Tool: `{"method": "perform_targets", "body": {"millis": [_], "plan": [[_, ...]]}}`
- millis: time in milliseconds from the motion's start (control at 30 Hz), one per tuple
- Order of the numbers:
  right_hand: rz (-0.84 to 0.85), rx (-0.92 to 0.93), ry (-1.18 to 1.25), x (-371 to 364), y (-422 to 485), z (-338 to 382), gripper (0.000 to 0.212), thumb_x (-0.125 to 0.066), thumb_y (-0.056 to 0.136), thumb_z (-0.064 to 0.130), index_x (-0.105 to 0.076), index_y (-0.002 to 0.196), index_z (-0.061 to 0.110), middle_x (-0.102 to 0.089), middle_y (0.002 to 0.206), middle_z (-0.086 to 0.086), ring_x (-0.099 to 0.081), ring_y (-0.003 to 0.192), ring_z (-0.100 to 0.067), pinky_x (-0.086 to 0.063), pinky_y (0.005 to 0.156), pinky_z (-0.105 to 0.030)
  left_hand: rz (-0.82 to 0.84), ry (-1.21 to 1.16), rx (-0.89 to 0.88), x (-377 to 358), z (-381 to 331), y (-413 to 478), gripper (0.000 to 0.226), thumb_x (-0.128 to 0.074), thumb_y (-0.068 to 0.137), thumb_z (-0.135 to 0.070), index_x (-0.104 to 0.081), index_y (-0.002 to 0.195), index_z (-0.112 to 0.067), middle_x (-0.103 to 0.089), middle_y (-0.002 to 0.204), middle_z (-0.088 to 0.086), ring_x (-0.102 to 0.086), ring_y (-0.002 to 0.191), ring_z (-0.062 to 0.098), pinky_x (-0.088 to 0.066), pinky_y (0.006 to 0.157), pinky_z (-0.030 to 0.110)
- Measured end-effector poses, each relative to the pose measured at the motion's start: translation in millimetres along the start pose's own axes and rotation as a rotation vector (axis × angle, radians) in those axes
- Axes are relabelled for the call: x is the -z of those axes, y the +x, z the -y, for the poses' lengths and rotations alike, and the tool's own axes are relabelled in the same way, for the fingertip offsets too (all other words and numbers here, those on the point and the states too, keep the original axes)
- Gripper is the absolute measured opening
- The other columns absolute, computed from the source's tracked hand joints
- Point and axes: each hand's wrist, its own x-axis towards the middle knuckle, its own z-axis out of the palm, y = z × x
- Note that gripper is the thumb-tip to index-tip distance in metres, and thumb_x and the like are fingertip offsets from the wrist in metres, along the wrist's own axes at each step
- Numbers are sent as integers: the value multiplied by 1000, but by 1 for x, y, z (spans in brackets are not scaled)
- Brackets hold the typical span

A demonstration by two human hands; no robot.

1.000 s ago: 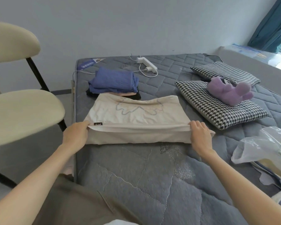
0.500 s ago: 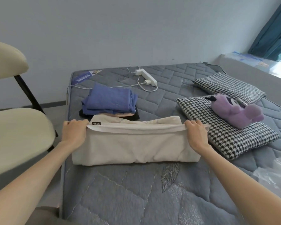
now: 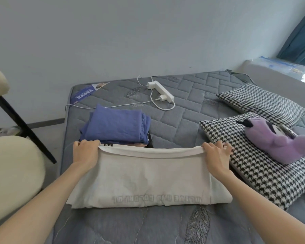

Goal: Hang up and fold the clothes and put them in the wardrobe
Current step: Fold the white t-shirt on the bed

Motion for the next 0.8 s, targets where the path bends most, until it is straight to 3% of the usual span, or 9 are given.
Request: {"method": "perform_targets", "body": {"millis": [233,367,467,567,667,733,800], "plan": [[39,-37,67,-29,5,12,27,-45,88,10,-60,104,25,-63,100,5,-49,102,-24,-23,88,-42,28,-67,103,-32,4,-1,21,-39,93,-14,-60,98,-16,-68,99,5,-56,99,28,-29,81,36],[-189,-58,95,-30,-4,23,25,-54,83,-2,-61,103,12,-60,107,-8,-53,98,-31,-32,87,-46,-208,-270,229,-35,0,-9,23,-55,87,-5,-59,109,-3,-60,110,20,-50,105,39,-35,84,47],[-306,-77,171,-19,-17,39,15,-63,78,-3,-59,90,6,-58,94,-14,-54,87,-34,-36,80,-46,-299,-297,83,-36,-22,-29,22,-62,80,3,-61,102,1,-57,102,23,-51,94,40,-41,74,49],[-234,29,385,-16,-39,60,18,-69,81,7,-53,74,8,-57,70,-11,-57,68,-32,-43,67,-43,-212,-338,-199,-48,-63,-62,22,-66,74,9,-64,89,-6,-60,89,12,-55,79,31,-46,68,43],[-99,223,471,-23,-69,77,22,-69,86,23,-52,73,16,-57,62,3,-55,58,-21,-40,60,-33,-23,-420,-380,-73,-97,-99,21,-55,90,-6,-63,108,-14,-59,110,0,-55,97,19,-45,85,33],[-35,360,479,-34,-84,84,12,-65,89,26,-61,84,16,-62,82,3,-59,75,-20,-44,67,-32,-7,-475,-410,-93,-107,-111,30,-54,94,-9,-61,123,-12,-58,126,1,-56,115,20,-43,101,33],[49,435,487,-45,-90,87,21,-59,93,24,-65,110,13,-63,116,-3,-59,106,-25,-47,91,-37,69,-457,-421,-102,-109,-110,43,-41,101,-16,-42,143,-15,-35,151,-3,-32,140,18,-18,117,31]]}}
